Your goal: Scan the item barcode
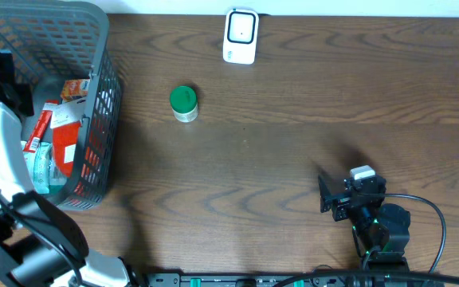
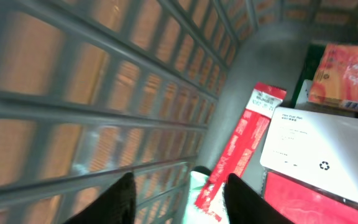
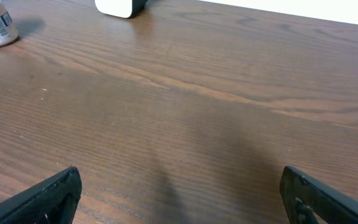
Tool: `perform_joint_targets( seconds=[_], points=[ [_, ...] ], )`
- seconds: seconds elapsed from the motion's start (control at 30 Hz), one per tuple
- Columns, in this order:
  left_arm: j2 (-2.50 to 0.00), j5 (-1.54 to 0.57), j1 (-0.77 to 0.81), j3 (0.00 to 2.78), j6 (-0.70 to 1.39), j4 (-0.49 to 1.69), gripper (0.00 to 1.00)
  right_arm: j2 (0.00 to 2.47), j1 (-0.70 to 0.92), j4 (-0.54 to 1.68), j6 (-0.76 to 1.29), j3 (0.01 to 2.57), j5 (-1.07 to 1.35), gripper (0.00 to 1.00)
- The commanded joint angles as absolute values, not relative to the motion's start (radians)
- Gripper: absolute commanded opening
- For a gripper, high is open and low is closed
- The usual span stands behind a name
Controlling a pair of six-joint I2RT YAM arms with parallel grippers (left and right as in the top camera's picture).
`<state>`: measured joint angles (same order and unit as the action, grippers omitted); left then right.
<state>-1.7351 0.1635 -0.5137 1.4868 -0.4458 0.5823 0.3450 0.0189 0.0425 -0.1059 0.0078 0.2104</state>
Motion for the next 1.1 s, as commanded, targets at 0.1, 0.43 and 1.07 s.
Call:
perform_joint_targets(
  seconds=[0.1, 0.43, 1.07],
  points=[
    [-1.915, 0.164, -0.516, 1.484, -0.489, 0.618, 0.53, 0.345, 0.026, 0.051, -0.091, 0.006, 0.207, 0.99],
    [-2.020, 0.164, -0.516, 1.484, -0.565, 0.632, 0.57, 0.345, 0.026, 0.057, -0.091, 0.006, 0.205, 0.99],
    [-2.036, 0.107, -0.524, 1.483, -0.636, 0.619, 0.59, 0.346, 0.026, 0.060, -0.091, 0.006, 0.191, 0.99]
  ],
)
